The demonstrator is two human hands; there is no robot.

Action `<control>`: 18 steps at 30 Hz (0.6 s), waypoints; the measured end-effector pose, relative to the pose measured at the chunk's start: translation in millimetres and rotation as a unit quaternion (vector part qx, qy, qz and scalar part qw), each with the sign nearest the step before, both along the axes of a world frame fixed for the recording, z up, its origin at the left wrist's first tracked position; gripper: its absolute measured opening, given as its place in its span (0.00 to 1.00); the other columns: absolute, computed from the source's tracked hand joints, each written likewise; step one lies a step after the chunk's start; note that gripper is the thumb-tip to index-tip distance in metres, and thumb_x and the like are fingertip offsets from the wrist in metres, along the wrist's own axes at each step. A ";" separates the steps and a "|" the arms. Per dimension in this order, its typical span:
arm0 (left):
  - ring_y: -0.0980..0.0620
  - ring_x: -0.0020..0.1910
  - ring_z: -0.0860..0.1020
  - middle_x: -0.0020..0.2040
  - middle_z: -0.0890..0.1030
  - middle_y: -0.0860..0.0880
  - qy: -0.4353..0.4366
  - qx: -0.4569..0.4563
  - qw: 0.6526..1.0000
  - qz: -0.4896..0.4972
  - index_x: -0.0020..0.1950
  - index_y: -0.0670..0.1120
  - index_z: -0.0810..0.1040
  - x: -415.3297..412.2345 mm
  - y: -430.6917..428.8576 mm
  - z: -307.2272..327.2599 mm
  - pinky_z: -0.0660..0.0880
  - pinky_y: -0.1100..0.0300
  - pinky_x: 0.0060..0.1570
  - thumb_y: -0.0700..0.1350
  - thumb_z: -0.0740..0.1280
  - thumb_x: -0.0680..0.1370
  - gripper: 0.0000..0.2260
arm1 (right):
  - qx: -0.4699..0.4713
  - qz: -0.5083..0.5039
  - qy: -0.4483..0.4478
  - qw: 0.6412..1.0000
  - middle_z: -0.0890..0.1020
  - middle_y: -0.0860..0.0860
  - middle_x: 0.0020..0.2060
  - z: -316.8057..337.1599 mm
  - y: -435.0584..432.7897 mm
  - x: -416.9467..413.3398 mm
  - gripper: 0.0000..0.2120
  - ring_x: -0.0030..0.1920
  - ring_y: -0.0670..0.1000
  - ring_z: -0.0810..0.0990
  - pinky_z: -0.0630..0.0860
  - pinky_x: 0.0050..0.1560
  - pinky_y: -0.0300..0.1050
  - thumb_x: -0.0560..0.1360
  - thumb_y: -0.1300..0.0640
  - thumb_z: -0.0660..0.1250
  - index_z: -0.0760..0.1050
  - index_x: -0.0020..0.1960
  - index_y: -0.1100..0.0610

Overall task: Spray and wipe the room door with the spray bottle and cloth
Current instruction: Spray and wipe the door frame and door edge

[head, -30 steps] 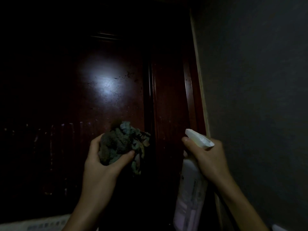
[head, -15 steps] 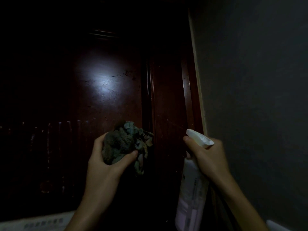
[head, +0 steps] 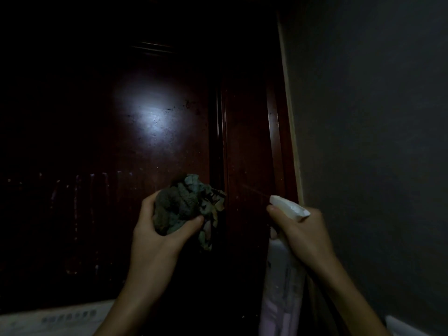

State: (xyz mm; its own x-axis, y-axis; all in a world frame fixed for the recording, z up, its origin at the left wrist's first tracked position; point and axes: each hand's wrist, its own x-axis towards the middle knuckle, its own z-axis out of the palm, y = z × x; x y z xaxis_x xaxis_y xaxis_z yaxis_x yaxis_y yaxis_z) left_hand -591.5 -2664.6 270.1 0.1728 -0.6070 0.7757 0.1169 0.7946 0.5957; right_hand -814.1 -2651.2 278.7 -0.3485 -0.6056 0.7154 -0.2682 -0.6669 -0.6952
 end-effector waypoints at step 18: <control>0.54 0.52 0.83 0.54 0.83 0.52 -0.002 0.022 1.000 -0.013 0.63 0.55 0.74 4.4 0.4 -15.2 0.79 0.52 0.54 0.42 0.76 0.69 0.24 | 0.019 0.008 0.030 0.999 0.85 0.61 0.36 -22.0 2.8 4.4 0.09 0.31 0.46 0.81 0.77 0.36 0.38 0.76 0.58 0.70 0.80 0.44 0.65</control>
State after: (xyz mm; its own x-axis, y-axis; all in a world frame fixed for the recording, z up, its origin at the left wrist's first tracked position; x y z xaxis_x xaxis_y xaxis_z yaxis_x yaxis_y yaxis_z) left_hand -587.0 -2664.2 254.9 0.1524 -0.6450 0.7488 0.1348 0.7642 0.6308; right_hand -809.7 -2648.4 256.7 -0.2958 -0.6375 0.7114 -0.2993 -0.6454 -0.7028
